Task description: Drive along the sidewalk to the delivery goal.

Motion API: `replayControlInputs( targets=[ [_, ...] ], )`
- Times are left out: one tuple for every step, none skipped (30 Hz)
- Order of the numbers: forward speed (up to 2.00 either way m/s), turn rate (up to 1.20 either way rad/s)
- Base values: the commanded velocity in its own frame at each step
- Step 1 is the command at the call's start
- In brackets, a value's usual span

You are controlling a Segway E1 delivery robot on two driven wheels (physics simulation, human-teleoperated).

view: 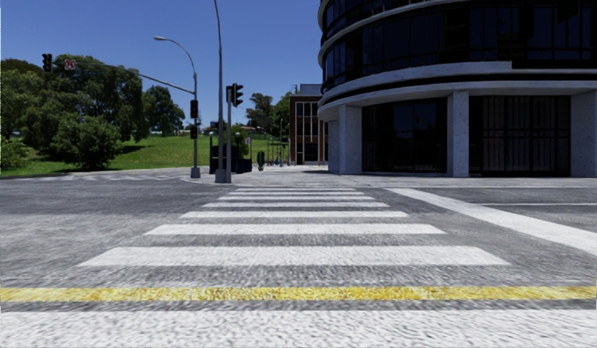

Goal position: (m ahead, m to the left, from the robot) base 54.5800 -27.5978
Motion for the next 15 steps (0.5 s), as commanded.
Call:
replayControlInputs(
  targets=[
    [2.0, 0.0],
    [2.0, 0.0],
    [2.0, 0.0],
    [2.0, 0.0],
    [2.0, 0.0],
    [2.0, 0.0],
    [2.0, 0.0],
    [2.0, 0.0],
    [2.0, 0.0],
    [2.0, 0.0],
    [2.0, 0.0],
    [2.0, 0.0],
    [2.0, 0.0],
    [2.0, 0.0],
    [2.0, 0.0]
  ],
)
